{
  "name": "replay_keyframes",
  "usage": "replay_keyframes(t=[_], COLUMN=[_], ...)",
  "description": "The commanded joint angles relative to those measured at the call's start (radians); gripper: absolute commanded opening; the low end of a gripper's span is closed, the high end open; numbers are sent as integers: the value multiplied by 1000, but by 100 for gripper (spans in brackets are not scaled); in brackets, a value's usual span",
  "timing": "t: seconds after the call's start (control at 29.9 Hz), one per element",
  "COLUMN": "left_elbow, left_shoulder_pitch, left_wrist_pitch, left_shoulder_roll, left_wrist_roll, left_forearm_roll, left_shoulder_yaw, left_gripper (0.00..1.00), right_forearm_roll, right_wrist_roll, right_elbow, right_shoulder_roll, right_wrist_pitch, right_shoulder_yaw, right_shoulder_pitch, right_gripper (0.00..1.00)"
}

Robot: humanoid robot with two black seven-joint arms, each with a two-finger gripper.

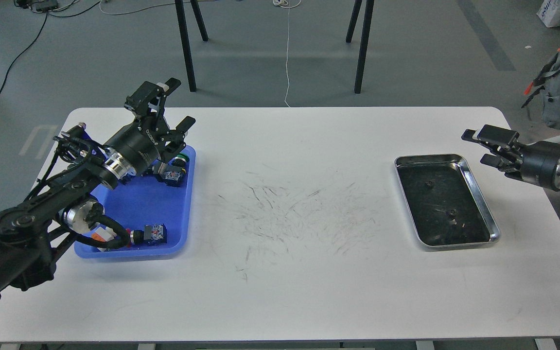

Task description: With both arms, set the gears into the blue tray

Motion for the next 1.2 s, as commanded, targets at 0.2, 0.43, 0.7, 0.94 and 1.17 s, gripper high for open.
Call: replay_keyframes(t=[0.2,0.43,0.7,0.94,1.17], left_elbow=[-1,0,-1,-1,0], left_shoulder_pitch=[-2,2,0,2,2], left_wrist_pitch=[-1,1,-1,-1,-1], left_shoulder_roll=[1,0,0,0,-2], left_wrist_roll=[0,0,0,0,0], left_forearm_roll=[4,9,10,12,12], left_shoulder_yaw=[3,5,7,7,5], left_gripper=[100,100,100,100,100], right_forearm_roll=[-84,-300,-524,-627,-634], right_wrist_roll=[0,0,0,0,0], right_elbow=[-76,-74,-66,-77,-235], right_shoulder_roll=[64,101,164,203,288], right_wrist_pitch=[-71,-95,-115,-120,-126], right_shoulder_yaw=[-246,-272,-274,-277,-393], right_shoulder_pitch=[97,129,155,157,176], right_gripper=[99,99,98,98,98])
